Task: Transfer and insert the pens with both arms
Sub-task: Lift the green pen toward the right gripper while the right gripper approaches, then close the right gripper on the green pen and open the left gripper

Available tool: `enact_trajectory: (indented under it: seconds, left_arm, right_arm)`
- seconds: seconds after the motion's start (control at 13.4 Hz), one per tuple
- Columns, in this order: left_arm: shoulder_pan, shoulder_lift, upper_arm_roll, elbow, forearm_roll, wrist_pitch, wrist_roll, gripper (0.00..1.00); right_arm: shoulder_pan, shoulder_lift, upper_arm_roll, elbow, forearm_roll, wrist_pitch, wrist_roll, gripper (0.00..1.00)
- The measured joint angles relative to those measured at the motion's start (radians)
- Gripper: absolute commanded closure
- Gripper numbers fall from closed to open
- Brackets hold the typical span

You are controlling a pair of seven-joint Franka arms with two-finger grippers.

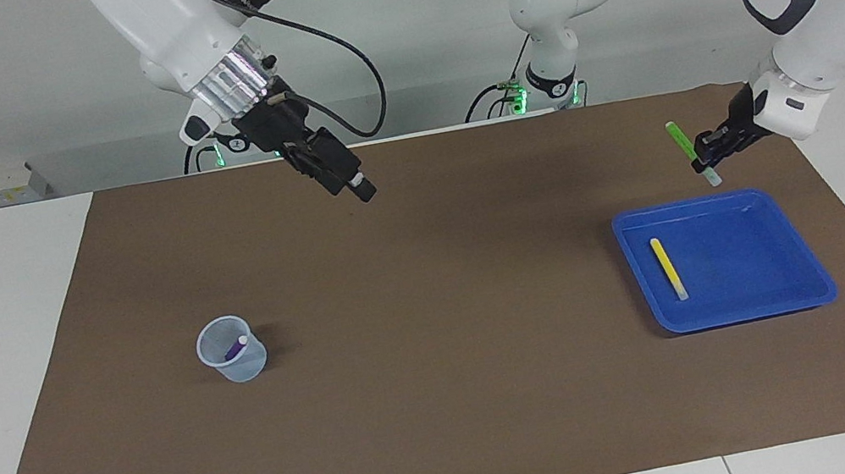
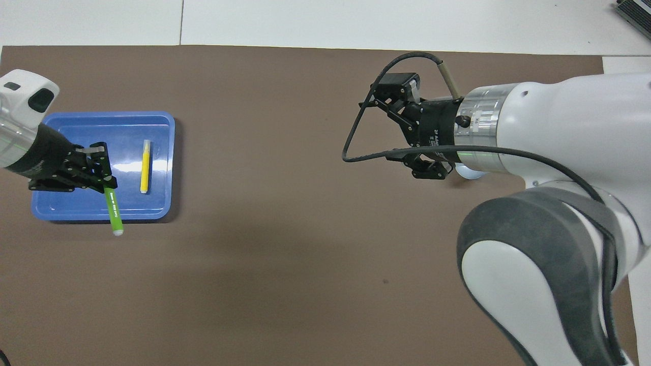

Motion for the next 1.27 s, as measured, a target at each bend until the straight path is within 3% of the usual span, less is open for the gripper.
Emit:
enact_trajectory:
  seconds: [0.22,0.45,0.67,0.97,1.27]
  left_arm:
    - [-0.046,-0.018,-0.003,-0.011,-0.110,0.016,-0.364,1.00]
    - [-0.062,-0.019,-0.003,-0.019,-0.231,0.059,-0.601,1.00]
    - [-0.063,-0.020,-0.004,-0.051,-0.372,0.137,-0.743,1.00]
    - [-0.098,-0.052,-0.005,-0.171,-0.535,0.305,-0.803,1.00]
    - [-0.199,-0.075,-0.007,-0.227,-0.607,0.465,-0.960,1.00]
  right_arm:
    - [0.030,-0.008,0.001,-0.017,0.000,0.010,0.090,0.00]
    - [0.052,-0.014,0.000,-0.039,0.000,0.020,0.126,0.00]
    - [0.084,-0.014,0.001,-0.064,0.000,0.076,0.169,0.00]
    - [0.142,-0.014,0.001,-0.090,0.001,0.122,0.179,0.00]
    - [0.187,-0.012,0.001,-0.099,0.001,0.156,0.212,0.00]
